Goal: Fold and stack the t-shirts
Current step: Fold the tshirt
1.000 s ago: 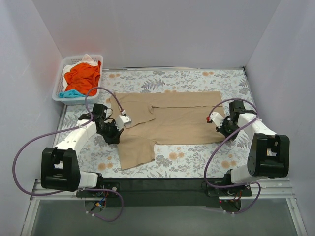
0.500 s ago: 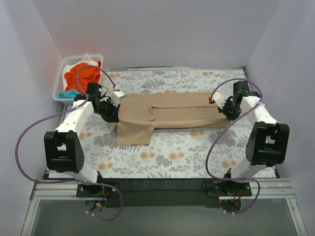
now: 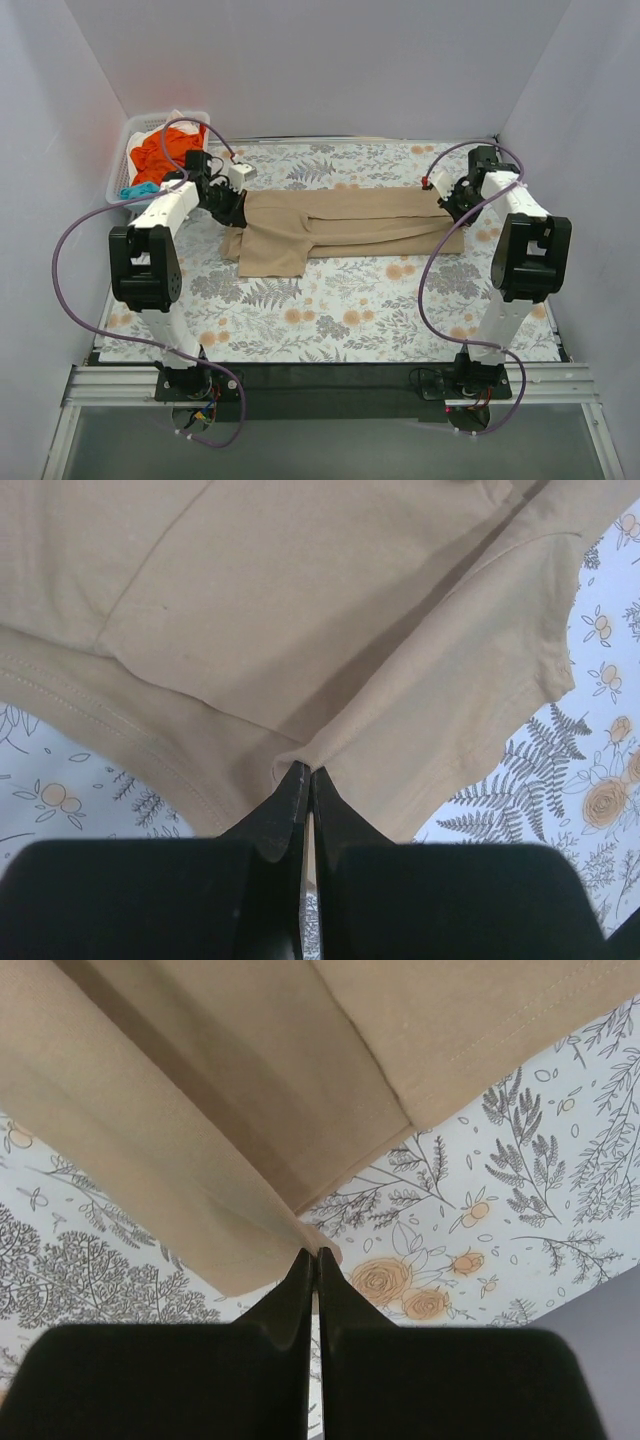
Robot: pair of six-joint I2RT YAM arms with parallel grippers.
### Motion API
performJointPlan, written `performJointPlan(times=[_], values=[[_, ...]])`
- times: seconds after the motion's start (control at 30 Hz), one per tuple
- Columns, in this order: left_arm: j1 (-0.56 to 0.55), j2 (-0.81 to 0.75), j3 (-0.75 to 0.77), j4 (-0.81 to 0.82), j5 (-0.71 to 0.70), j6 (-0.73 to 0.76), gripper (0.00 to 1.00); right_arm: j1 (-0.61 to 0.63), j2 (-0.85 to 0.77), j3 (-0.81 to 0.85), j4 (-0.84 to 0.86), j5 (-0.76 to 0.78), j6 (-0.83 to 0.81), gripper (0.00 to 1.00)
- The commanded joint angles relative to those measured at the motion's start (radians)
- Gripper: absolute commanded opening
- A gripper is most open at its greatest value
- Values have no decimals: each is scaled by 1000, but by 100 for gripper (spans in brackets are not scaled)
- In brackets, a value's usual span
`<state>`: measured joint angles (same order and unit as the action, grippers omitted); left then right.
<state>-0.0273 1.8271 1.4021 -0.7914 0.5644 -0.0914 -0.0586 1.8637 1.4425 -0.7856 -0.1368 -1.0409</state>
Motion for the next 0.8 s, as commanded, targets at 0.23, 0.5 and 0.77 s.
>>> performJointPlan(times=[0.23, 0.5, 0.77], values=[[7, 57, 58, 64, -1, -37, 0, -4, 107, 111, -11, -24, 42, 1], [7, 87, 31, 96, -35, -51, 0, -4, 166, 151, -9, -24, 62, 1], [7, 28, 25, 95, 6, -97, 28, -4, 120, 185, -20, -46, 119, 44]])
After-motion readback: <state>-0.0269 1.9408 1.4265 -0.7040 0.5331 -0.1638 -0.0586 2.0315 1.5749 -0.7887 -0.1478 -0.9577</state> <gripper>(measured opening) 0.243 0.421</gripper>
